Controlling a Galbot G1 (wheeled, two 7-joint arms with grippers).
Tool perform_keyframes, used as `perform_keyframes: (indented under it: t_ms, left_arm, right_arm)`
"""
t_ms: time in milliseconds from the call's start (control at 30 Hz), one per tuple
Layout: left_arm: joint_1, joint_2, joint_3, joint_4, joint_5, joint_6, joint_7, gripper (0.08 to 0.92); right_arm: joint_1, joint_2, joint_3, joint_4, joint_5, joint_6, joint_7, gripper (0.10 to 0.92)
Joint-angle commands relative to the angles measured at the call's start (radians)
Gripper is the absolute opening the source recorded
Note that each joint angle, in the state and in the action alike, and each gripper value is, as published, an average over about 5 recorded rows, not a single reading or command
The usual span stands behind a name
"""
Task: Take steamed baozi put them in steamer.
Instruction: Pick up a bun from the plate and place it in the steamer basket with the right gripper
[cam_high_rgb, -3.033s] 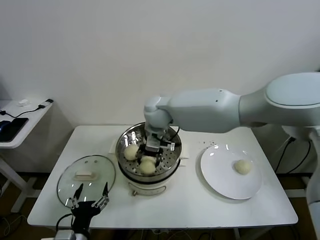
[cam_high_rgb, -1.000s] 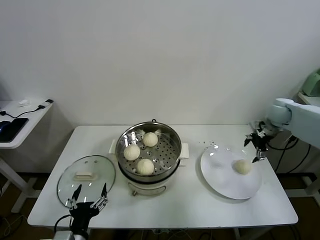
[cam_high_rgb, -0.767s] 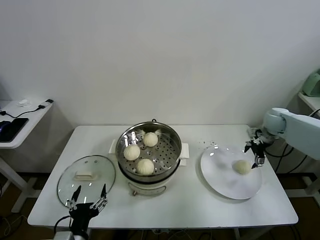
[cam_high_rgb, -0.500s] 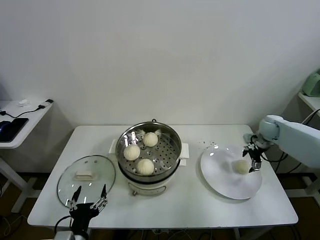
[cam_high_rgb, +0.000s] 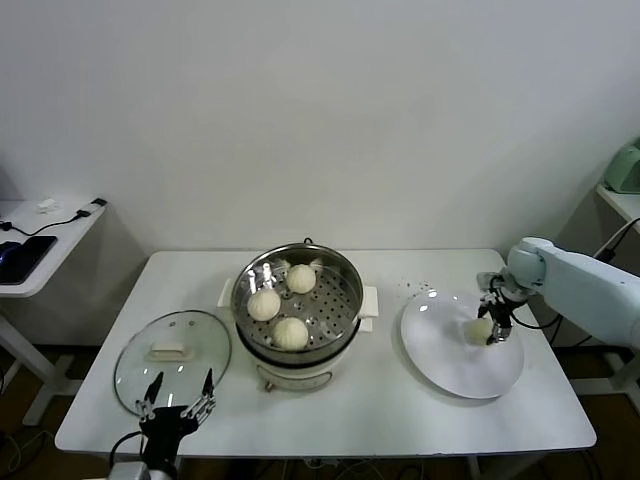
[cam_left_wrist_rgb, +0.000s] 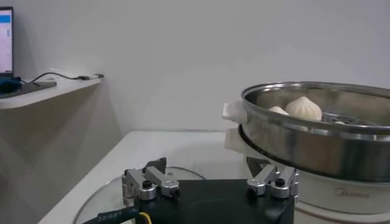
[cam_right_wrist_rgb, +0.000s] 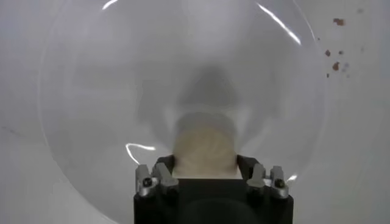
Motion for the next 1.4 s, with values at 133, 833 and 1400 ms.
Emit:
perform_keyframes:
  t_ms: [133,833,1400]
  left_arm:
    - [0.006,0.003,0.001,-0.017,0.000,0.007,0.000,0.823]
    - [-0.009,0.013,0.021,-0.035,-0.011,0.015,-0.001,0.823]
    - [-0.022,0.020,-0.003,-0.033,-0.046,0.027,0.000,0.823]
  right_arm:
    - [0.269,-0.043,-0.218,0.157,0.147,-0.038,0.000,0.658]
    - [0.905,0.376,-0.497,0.606,0.926,-0.291,0.137,0.653]
    - [0.525,0.545,-0.471,0.436,0.799,-0.381,0.272,0.653]
